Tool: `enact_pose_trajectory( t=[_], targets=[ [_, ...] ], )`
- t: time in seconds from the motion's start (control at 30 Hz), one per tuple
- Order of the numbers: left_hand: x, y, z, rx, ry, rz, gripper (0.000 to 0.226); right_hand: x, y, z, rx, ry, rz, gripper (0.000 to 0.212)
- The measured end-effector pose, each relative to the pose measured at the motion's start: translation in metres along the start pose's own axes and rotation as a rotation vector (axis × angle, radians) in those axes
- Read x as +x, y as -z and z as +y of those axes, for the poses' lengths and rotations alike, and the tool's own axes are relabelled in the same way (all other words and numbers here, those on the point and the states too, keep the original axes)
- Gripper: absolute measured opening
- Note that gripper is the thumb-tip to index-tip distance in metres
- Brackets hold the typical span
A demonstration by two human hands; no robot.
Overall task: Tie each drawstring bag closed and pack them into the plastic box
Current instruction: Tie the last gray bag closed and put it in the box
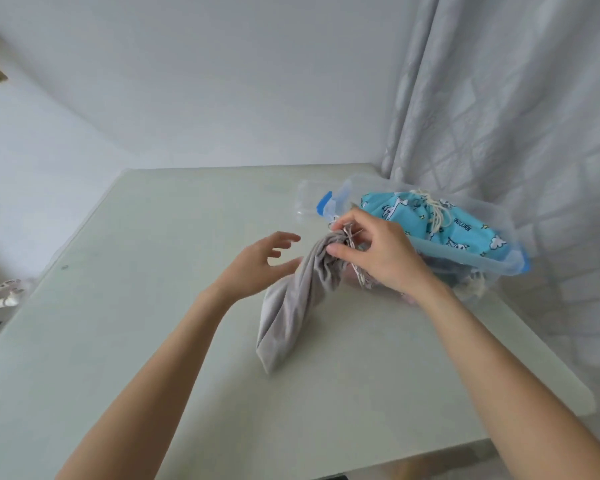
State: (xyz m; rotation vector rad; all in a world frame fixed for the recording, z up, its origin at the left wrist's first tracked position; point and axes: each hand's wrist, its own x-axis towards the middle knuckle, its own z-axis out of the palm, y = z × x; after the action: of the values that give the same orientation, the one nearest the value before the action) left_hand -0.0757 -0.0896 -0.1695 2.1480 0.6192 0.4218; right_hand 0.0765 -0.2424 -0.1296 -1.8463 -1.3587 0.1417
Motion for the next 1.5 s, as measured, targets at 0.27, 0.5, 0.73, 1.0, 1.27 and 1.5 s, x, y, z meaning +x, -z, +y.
enact_pose_trajectory(
  t=[0.27,0.5,0.73,1.0,1.27,1.5],
  targets=[
    [-0.006,-0.038,-0.028,0.549,0.178,-0.135,0.067,-0.022,-0.003,0.032,-0.129,0.000,-0.043,0.028],
    [-0.018,-0.013,-0.001,0.146,0.073,0.090,0.030,-0.034,0.018,0.026,0.031,0.085,0.120,0.027],
    [0.022,0.023,0.086,-0.475,-0.356,-0.097,0.059,-0.009,0.094,0.019,0.080,0.118,0.407,0.025],
    [0.133,-0.030,0.116,-0.099,-0.274,0.142,0.029,0.012,0.155,0.070,-0.133,-0.025,0.194,0.022],
    [0.127,-0.053,0.117,0.519,-0.531,-0.122,0.053,0.012,0.169,0.091,-0.393,-0.038,-0.085,0.035],
    [0.159,-0.072,0.105,0.659,-0.383,-0.347,0.070,0.028,0.141,0.121,-0.755,-0.090,-0.387,0.071]
  ],
)
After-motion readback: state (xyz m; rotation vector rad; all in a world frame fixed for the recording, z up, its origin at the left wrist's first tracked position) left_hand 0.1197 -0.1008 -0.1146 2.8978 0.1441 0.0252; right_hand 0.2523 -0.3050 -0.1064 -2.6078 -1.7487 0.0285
